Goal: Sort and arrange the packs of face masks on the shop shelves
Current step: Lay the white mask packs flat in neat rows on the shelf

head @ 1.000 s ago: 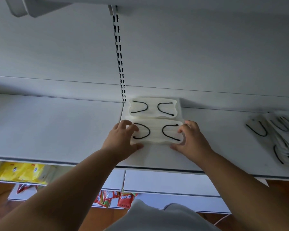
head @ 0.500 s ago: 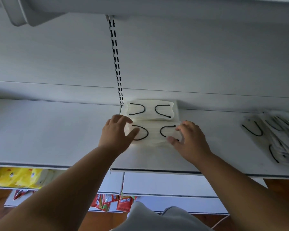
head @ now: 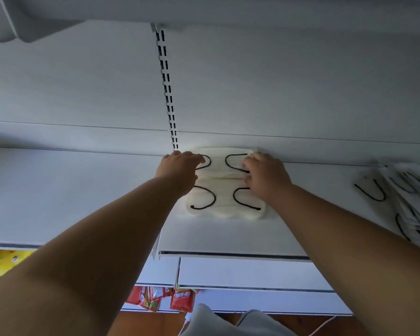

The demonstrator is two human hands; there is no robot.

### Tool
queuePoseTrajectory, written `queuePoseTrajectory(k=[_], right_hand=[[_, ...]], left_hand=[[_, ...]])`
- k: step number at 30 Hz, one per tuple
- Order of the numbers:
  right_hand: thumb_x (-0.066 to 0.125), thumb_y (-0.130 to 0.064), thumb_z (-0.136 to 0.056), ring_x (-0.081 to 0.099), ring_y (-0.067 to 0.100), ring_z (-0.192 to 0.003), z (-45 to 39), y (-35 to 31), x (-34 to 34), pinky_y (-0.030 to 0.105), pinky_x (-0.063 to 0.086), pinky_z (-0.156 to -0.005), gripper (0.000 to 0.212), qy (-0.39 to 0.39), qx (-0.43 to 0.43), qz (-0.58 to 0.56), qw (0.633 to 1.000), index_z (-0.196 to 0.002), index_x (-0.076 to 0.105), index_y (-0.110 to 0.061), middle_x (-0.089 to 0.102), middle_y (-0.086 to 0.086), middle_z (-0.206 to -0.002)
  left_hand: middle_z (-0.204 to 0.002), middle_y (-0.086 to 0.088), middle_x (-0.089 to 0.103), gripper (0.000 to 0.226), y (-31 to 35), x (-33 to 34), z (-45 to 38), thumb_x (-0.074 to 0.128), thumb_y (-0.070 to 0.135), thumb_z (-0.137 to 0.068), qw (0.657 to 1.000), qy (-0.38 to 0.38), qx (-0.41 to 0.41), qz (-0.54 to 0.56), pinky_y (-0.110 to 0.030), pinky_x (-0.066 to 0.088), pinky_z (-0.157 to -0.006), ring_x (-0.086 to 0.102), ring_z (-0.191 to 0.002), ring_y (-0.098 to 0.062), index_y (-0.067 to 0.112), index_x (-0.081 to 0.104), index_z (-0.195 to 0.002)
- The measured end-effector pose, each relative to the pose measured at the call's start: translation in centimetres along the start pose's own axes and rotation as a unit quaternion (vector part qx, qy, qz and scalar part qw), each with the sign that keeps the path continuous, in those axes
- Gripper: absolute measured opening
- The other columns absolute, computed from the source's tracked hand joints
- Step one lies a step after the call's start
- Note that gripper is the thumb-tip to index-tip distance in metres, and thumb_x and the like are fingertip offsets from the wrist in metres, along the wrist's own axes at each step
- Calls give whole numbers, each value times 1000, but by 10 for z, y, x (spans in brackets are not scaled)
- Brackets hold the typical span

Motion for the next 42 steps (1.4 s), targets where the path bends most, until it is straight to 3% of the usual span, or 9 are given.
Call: queuePoseTrajectory(k=[5, 9, 16, 20, 26, 29, 32, 39, 42], right_hand=[[61, -17, -89, 59, 36, -90, -8, 2, -5, 41, 45, -77, 7, 37, -36, -7, 999, -90, 64, -12, 63, 9, -93], [64, -42, -88, 52, 27, -109, -11, 0, 1, 39, 42, -90, 33, -36, -42, 17, 998, -109, 61, -17, 58, 2, -113], [52, -36, -96, 51, 28, -108, -12, 0, -3, 39, 42, -89, 26, 6, -38, -7, 999, -108, 62, -14, 59, 5, -111], [51, -28, -97, 51, 29, -105, -14, 5, -2, 40, 45, -86, 21, 21, -24, -52, 998, -106, 63, -12, 59, 6, -108], [51, -10, -94, 54, 34, -86, -10, 7, -22, 39, 48, -67, 12, 160, -10, -94, 983, -90, 61, -5, 60, 13, -91], [46, -18, -97, 58, 33, -88, 19, 3, -33, 37, 48, -75, 25, 272, -19, -162, 948, -93, 65, -3, 65, 13, -93], [49, -18, -97, 59, 28, -97, 60, -2, -22, 33, 46, -88, 25, 286, -54, -194, 937, -100, 69, -2, 66, 12, -100], [63, -22, -87, 63, 26, -105, 100, -10, 22, 45, 53, -83, 16, 203, -107, -137, 964, -95, 70, -12, 67, 5, -108], [76, -26, -83, 62, 29, -111, 96, -4, 28, 46, 51, -91, 26, 155, -64, -135, 976, -102, 70, -11, 65, 7, -116]], left_hand=[[-137, 7, 55, 47, -2, 2, -9, 66, 34, -93, 999, -33, 21, -1, -38, 43, -101, 45, -128, -22, 34, 52, -138], [-134, 9, 56, 35, -7, 7, -13, 60, 30, -97, 999, -40, 17, 19, -39, 46, -97, 45, -128, -20, 36, 58, -132], [-108, 4, 63, 27, -7, 3, -18, 46, 12, -98, 1000, -13, 28, -4, -35, 50, -80, 56, -105, -23, 26, 67, -106], [-108, -1, 65, 28, -5, -2, -21, 45, 12, -98, 1000, 8, 18, 1, -36, 50, -83, 57, -104, -27, 24, 66, -112], [-118, 0, 64, 26, 2, -15, -16, 51, 20, -99, 996, 75, 3, 38, -39, 44, -90, 54, -113, -29, 25, 62, -123], [-120, 0, 67, 28, 6, -27, 5, 57, 13, -96, 983, 153, 12, 102, -40, 48, -91, 57, -112, -30, 23, 70, -119], [-116, -6, 71, 25, 6, -22, 46, 63, 8, -90, 968, 225, 35, 101, -44, 53, -88, 63, -105, -34, 21, 76, -108], [-136, 0, 60, 49, 1, 39, 98, 44, 56, -89, 992, 66, 32, 102, -43, 43, -103, 53, -127, -28, 33, 67, -125], [-145, 2, 52, 43, 3, 40, 94, 58, 50, -93, 993, 43, 26, 103, -41, 35, -109, 43, -136, -26, 33, 62, -132]])
Point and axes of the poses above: each hand's wrist, its own z-axis away from the middle knuckle, its own x-axis out of the palm, y = z × x, the point moved 6 cm from there along -z, towards the middle knuckle
